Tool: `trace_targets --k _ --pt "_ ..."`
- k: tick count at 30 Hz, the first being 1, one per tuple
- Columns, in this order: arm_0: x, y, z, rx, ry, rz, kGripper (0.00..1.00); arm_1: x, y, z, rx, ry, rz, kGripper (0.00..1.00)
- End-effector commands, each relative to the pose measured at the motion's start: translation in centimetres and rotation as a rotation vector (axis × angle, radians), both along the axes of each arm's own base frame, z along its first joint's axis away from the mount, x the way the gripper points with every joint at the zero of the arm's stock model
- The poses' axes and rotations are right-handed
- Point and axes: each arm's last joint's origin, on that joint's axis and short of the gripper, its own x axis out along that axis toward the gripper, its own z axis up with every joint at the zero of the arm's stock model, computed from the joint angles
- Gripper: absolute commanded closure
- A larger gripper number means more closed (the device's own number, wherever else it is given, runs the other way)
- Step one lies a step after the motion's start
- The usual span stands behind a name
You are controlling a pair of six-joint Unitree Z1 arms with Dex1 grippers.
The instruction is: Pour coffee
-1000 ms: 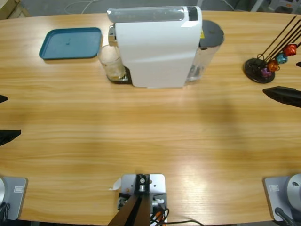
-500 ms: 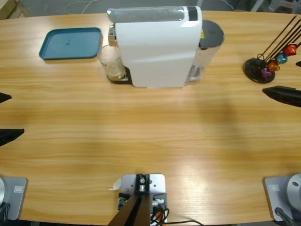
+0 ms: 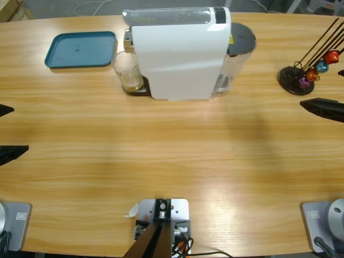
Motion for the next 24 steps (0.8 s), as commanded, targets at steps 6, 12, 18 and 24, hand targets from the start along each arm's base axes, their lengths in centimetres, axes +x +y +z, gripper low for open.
trace_targets --k 6,12,18,24 --pt "-0.73 0.32 -0.93 -0.013 0.012 -0.024 0.000 -0.34 -0.21 -0.82 -0.005 0.012 0.004 0.000" --pt "-0.74 0.33 -0.93 -0.014 0.011 -0.025 0.000 -0.22 -0.07 -0.91 -0.011 0.018 0.005 0.000" --pt "-0.71 0.30 -0.95 -0.013 0.013 -0.025 0.000 0.06 0.27 -1.13 -0.019 0.023 0.014 0.000" --pt "-0.65 0.26 -0.95 -0.011 0.014 -0.024 0.000 -0.02 0.18 -1.07 -0.015 0.019 0.013 0.000"
